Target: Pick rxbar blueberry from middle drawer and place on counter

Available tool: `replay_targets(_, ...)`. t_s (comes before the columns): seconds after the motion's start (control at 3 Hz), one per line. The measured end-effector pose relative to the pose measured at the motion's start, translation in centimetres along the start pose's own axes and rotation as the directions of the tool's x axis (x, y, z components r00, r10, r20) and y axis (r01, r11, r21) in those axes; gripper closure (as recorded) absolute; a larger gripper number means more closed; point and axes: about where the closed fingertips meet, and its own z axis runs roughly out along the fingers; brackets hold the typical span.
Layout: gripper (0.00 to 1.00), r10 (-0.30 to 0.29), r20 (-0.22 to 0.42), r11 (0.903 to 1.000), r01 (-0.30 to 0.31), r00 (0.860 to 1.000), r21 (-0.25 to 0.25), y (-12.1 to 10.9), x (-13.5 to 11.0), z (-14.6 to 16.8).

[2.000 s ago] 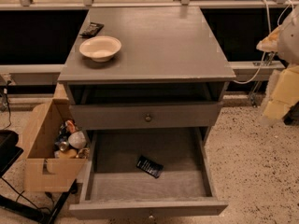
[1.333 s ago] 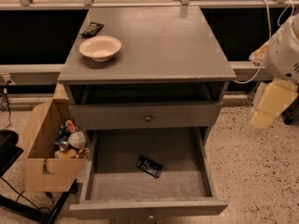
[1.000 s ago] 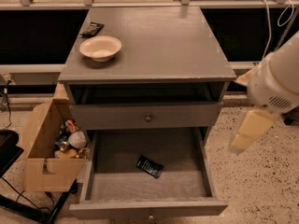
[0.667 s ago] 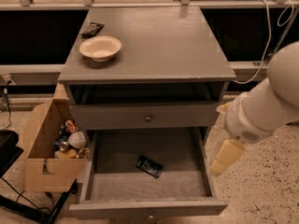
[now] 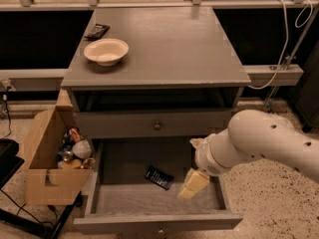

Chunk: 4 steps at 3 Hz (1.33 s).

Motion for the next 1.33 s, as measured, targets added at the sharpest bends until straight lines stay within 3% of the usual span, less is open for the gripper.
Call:
replay_targets(0.33, 0.00, 0.004, 0.051, 0.9983, -0.007, 0.999, 0.058, -1.8, -1.0, 1.0)
replay_targets(0.67, 0.00, 0.003, 0.049, 0.9982, -0.006, 0.999, 0.060, -1.8, -1.0, 0.9)
replay_targets(1.0, 0.00, -0.022, 0.018, 0.9980, 0.021, 1.000, 0.059, -2.0, -1.5, 2.7)
replay_targets(1.33, 0.00, -0.058, -0.028, 0.9975, 0.060, 0.998, 0.039, -2.3, -1.3, 8.4)
